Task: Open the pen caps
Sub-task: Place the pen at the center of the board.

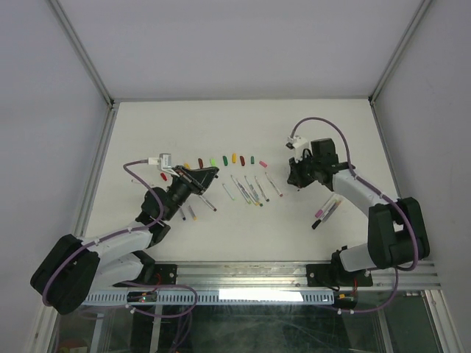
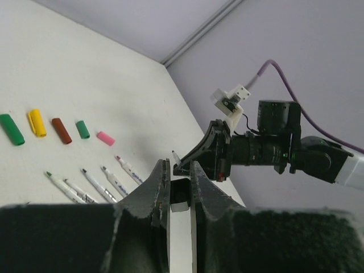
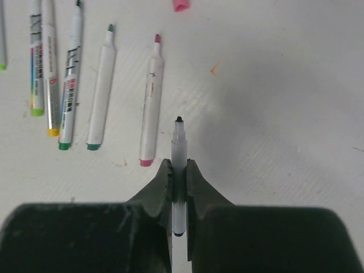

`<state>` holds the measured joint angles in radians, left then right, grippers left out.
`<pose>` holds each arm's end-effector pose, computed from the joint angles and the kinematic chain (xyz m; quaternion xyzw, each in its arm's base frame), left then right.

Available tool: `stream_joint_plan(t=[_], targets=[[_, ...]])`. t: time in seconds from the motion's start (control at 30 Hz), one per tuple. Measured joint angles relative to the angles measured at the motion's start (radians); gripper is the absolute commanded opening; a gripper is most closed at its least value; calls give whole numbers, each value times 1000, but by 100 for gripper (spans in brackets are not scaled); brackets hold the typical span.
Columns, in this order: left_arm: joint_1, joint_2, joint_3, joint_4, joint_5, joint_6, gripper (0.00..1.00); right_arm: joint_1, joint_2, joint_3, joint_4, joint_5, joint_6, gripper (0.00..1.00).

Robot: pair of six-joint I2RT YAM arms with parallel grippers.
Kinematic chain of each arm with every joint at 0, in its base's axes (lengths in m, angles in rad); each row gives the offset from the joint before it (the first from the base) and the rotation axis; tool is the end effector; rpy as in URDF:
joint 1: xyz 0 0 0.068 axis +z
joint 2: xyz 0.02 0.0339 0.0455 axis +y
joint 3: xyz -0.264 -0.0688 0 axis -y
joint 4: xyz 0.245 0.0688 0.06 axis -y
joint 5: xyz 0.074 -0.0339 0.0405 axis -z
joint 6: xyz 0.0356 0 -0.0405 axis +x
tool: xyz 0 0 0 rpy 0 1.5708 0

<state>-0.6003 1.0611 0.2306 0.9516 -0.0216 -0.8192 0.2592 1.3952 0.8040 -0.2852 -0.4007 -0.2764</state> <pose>0.1733 -0.1177 0.2168 -0.0805 0.6581 -0.4824 0.5725 0.2662 0.0849 0.2046 -0.3091 0.8708 0.1843 0.3351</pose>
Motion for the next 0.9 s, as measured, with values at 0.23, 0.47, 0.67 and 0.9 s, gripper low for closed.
stream_joint_plan(t=[0.23, 0.47, 0.67, 0.9], targets=[[0, 49, 2, -35, 39, -12, 0, 1, 92, 3, 15, 81, 51, 5], [0, 73, 5, -53, 55, -32, 0, 26, 172, 45, 20, 110, 104, 10], [0, 73, 5, -53, 58, -38, 0, 43, 208, 62, 24, 138, 150, 18], [0, 93, 5, -47, 77, -53, 0, 46, 235, 78, 17, 159, 173, 29]])
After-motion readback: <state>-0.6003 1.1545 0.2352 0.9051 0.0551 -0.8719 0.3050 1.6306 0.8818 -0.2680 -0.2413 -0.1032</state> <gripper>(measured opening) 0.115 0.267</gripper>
